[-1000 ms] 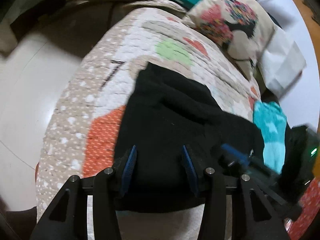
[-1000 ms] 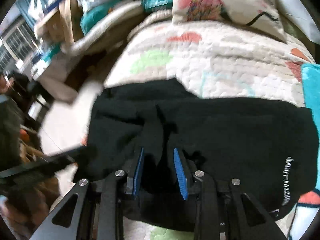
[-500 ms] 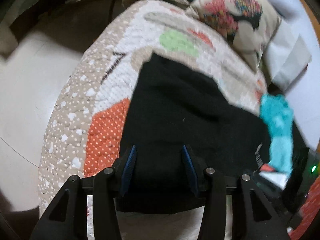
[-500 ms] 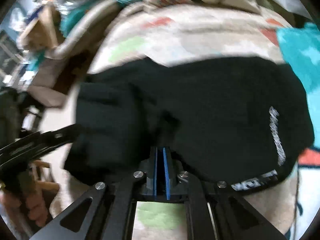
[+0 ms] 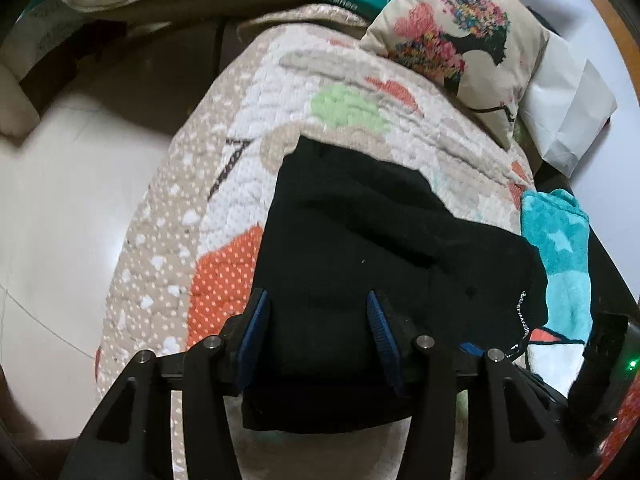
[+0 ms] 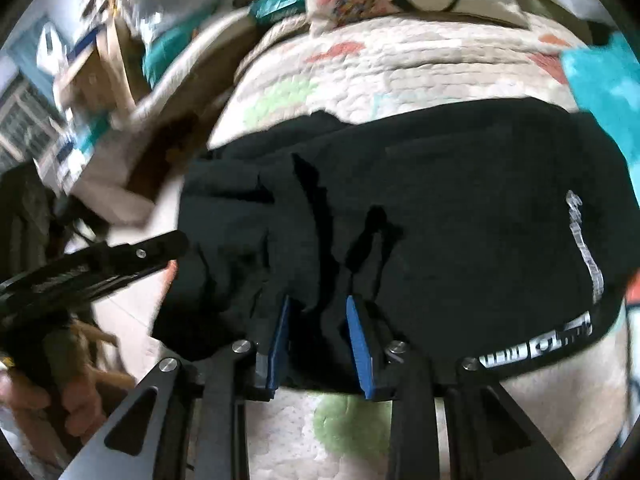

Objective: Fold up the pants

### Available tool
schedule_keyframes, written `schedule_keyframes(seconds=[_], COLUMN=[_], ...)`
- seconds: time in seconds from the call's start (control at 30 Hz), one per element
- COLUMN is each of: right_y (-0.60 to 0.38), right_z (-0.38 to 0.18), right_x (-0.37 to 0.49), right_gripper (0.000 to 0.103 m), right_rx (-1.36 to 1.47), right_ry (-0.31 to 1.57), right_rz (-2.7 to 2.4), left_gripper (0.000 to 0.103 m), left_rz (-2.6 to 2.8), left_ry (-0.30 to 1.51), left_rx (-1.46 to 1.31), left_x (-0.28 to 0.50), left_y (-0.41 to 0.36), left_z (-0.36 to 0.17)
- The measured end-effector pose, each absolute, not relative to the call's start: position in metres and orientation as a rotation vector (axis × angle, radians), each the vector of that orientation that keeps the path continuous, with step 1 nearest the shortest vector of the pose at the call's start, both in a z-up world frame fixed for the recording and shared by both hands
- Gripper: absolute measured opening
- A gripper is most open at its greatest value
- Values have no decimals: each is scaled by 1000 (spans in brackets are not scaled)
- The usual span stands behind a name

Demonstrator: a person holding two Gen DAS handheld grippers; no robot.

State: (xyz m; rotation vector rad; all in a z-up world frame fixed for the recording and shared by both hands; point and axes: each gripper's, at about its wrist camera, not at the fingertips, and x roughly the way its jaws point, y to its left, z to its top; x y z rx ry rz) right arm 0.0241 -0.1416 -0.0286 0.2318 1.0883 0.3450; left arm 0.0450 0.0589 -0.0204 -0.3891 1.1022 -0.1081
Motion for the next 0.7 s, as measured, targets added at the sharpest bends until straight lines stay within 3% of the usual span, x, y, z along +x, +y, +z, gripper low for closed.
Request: schedule_keyframes(seconds=[0.3,0.4,0.53,0.7], right_y=[-225,-252,-279,-295], right_z=[-10,-13,-16,-26], right_x=[-22,-21,-18,-12], right_gripper=[32,39,46,46], right_rx=[345,422,524,635], right_ry=[980,962,934,923], right_rz=[91,1,-46,-66], left_gripper=[50,50,52,52], left_rz=[-179,-247,-350,-458], left_ry=[1026,1026,1058,1108], left_rx=[-219,-199,-104,31], left_x=[47,54,71,108], left_y=[24,5,-40,-113], left_z=[4,17,28,24])
